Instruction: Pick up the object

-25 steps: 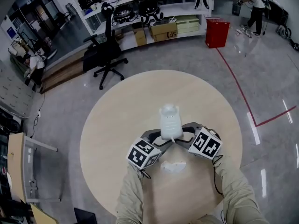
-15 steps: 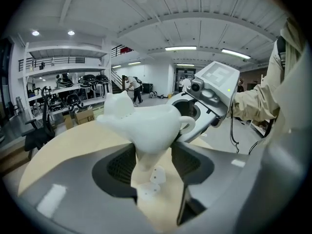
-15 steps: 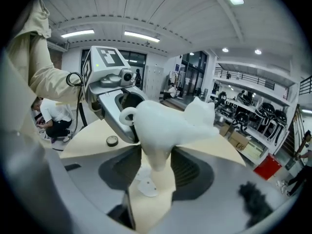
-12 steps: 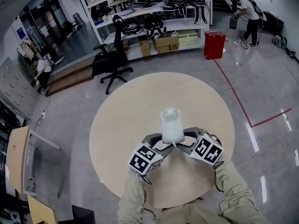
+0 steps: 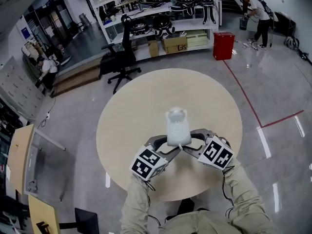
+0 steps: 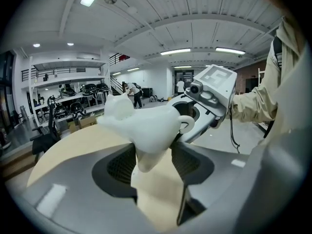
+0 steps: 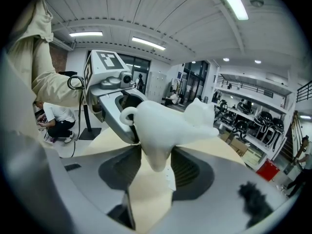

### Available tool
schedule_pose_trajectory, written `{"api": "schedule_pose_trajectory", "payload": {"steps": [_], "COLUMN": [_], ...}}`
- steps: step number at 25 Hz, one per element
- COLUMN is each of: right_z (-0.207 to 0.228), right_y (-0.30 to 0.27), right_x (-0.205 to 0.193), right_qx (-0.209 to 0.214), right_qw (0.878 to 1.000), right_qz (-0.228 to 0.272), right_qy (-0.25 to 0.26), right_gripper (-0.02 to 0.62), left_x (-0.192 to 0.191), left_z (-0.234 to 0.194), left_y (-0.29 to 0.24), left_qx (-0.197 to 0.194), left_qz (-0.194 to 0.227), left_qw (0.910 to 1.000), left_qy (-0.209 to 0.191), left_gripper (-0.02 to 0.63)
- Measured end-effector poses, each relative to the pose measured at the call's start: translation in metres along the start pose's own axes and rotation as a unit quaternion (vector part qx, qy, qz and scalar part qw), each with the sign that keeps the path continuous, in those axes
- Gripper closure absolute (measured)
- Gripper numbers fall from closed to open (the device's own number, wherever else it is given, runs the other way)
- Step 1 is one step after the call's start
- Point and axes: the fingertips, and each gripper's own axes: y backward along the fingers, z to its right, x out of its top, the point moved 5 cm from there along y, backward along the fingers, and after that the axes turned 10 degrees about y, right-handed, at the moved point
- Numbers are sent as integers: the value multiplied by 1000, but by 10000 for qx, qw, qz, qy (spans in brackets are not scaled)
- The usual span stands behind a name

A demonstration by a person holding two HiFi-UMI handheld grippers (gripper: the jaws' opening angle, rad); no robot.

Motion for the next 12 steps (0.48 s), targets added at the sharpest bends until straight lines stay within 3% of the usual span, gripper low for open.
{"api": "schedule_pose_trajectory", "payload": {"steps": [6,12], "right_z": [-48,-140], "right_y": [46,111], "right_x": [7,6], "right_qx": [-98,-127], "right_qw": [9998,9995], "right_qz": [134,198], "right_qy": [143,197], "right_gripper": [399,397], "left_x": [-7,-40], "left_z": [62,165], "left_y": [25,58], "left_qx": [104,124], "left_qz": [147,195], "left_qw": [9998,9996], "left_qy": [-118,-159], "left_gripper": [368,368]}}
